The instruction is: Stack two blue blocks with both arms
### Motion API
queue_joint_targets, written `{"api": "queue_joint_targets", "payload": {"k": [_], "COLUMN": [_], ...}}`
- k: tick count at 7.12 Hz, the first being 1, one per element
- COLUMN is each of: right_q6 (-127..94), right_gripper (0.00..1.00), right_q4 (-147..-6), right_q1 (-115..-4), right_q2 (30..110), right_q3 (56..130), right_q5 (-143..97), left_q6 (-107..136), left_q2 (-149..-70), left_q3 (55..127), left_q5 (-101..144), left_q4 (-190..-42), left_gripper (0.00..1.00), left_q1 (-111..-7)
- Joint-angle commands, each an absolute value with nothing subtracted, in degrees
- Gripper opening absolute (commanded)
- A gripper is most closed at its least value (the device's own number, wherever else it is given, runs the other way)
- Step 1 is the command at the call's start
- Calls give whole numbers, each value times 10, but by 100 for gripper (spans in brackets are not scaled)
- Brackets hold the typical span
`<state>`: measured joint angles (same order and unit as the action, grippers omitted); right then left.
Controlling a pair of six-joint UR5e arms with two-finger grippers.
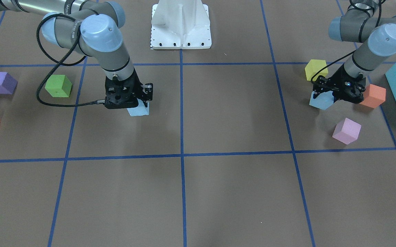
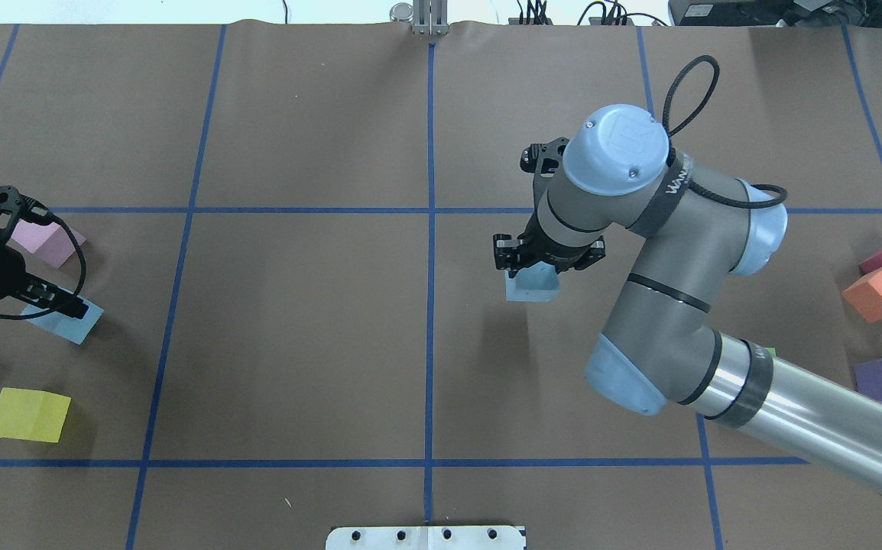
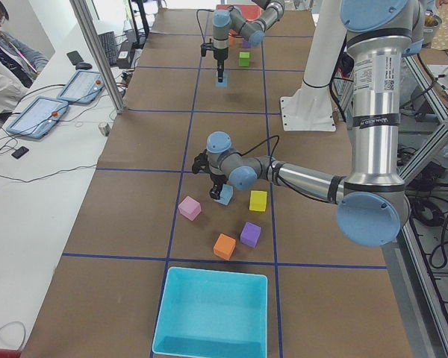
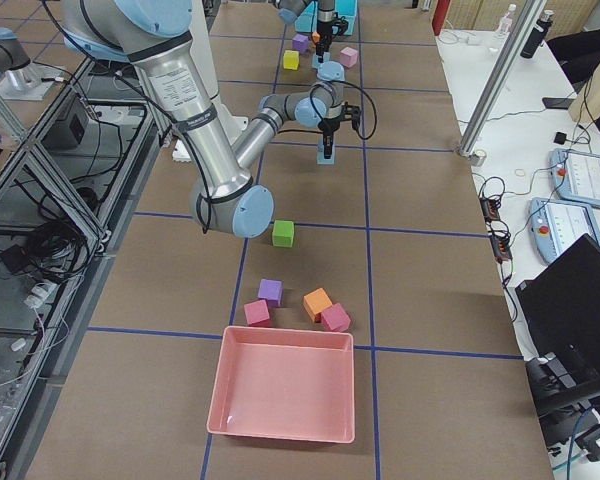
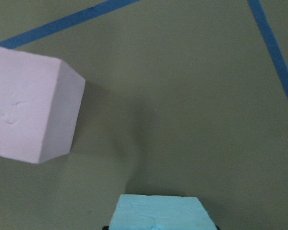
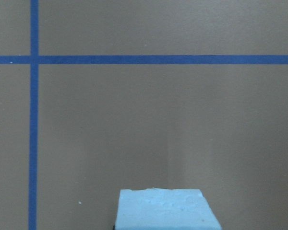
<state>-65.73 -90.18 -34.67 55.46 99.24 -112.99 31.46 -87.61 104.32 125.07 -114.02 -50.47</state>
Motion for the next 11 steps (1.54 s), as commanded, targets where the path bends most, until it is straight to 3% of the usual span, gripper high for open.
{"api": "queue_joint_targets", "payload": {"k": [1, 3, 5, 7, 9, 10, 11], "right_q6": [-684, -685, -707, -702, -705, -706, -701], "right_gripper": [55, 55, 55, 55, 57, 59, 72], "right_q4": [-899, -891, -838, -838, -837, -835, -836], "right_q1": [-331, -331, -327, -322, -314, -311, -311], "right_q2": [499, 444, 396, 389, 371, 371, 373], "right_q3": [939, 865, 782, 774, 755, 752, 751], "right_q5": [-1114, -1099, -1090, -1089, -1080, -1072, -1073], "left_q6": [372, 426, 491, 558, 579, 600, 616], "left_q2": [-921, -1044, -1094, -1155, -1167, -1184, -1196], "left_q3": [1100, 1100, 1095, 1057, 1049, 1042, 1038], "left_q5": [1259, 1255, 1254, 1255, 1256, 1255, 1256], "left_q4": [-1028, -873, -839, -838, -839, -838, -839], "left_gripper": [70, 70, 70, 70, 70, 70, 70], "left_q1": [-511, -512, -510, -508, -506, -505, -500]}}
